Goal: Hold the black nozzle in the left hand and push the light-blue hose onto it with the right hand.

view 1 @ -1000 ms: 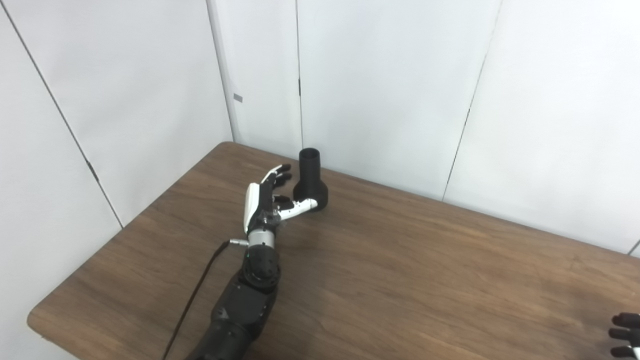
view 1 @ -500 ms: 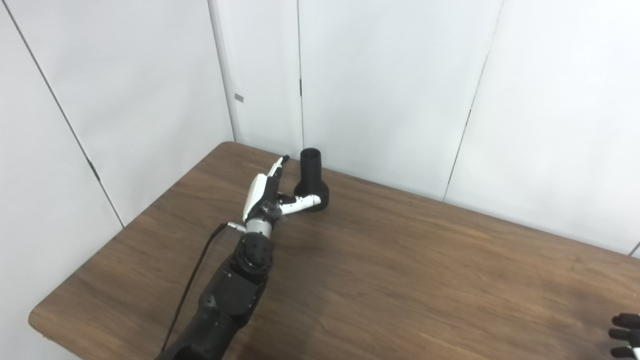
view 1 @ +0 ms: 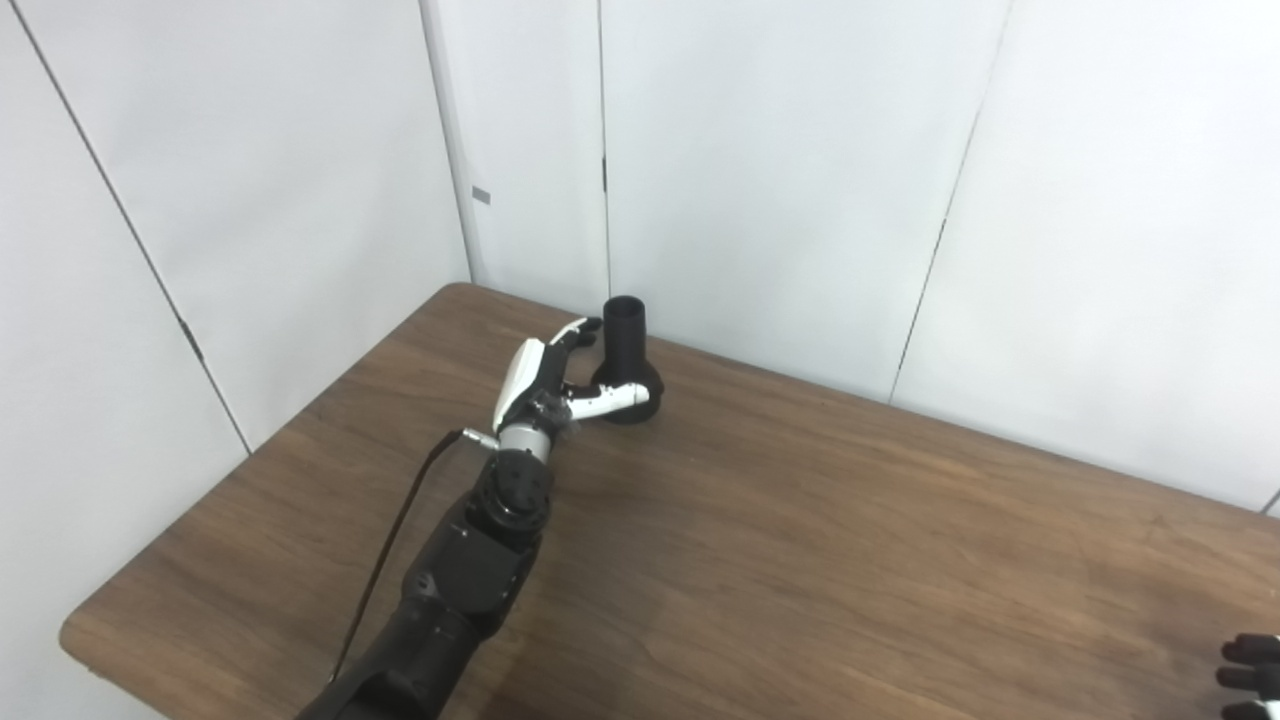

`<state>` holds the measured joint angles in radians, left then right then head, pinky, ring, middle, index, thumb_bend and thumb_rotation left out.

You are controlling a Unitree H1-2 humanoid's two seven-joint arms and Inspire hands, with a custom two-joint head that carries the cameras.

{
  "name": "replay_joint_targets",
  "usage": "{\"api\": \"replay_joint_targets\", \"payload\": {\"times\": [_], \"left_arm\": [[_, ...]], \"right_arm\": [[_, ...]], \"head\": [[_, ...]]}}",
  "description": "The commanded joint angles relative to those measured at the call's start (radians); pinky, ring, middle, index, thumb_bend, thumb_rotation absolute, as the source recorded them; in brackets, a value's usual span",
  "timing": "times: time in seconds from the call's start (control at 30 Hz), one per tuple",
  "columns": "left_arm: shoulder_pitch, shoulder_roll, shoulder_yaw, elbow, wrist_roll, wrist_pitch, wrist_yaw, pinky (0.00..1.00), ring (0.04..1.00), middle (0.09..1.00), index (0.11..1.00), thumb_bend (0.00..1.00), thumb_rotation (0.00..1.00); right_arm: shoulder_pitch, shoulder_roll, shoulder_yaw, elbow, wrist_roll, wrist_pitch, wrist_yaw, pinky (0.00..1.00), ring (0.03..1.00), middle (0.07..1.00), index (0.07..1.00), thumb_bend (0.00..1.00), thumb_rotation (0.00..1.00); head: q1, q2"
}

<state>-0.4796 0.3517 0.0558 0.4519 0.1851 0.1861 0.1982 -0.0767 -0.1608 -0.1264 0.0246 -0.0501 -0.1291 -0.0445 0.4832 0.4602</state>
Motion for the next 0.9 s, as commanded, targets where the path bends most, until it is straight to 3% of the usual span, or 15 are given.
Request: {"api": "replay_joint_targets", "payload": {"times": [0.0, 0.27, 0.53, 0.87], "left_arm": [[-0.016, -0.019, -0.008, 0.013, -0.021, 0.014, -0.045, 1.0, 0.958, 0.846, 0.862, 1.0, 0.33], [-0.031, -0.04, 0.013, 0.026, -0.043, -0.032, -0.03, 1.0, 0.902, 0.778, 0.777, 1.0, 0.27], [-0.058, -0.032, -0.036, 0.06, 0.05, -0.041, 0.018, 1.0, 0.891, 0.773, 0.778, 1.0, 0.27], [-0.073, 0.019, -0.143, 0.047, 0.257, 0.06, 0.064, 1.0, 0.989, 0.935, 0.895, 1.0, 0.34]], "right_arm": [[-0.02, -0.005, -0.008, -0.035, 0.003, -0.01, -0.008, 0.42, 0.574, 0.609, 0.572, 0.62, 0.68], [-0.015, 0.002, -0.007, -0.05, -0.005, 0.009, -0.011, 0.43, 0.579, 0.613, 0.577, 0.61, 0.68], [-0.011, 0.008, -0.002, -0.066, -0.016, 0.034, -0.012, 0.44, 0.591, 0.626, 0.589, 0.57, 0.67], [-0.006, 0.014, 0.002, -0.086, -0.03, 0.047, -0.013, 0.45, 0.606, 0.636, 0.597, 0.51, 0.66]], "head": [[-0.004, -0.001], [-0.009, -0.002], [-0.017, -0.003], [-0.019, -0.005]]}}
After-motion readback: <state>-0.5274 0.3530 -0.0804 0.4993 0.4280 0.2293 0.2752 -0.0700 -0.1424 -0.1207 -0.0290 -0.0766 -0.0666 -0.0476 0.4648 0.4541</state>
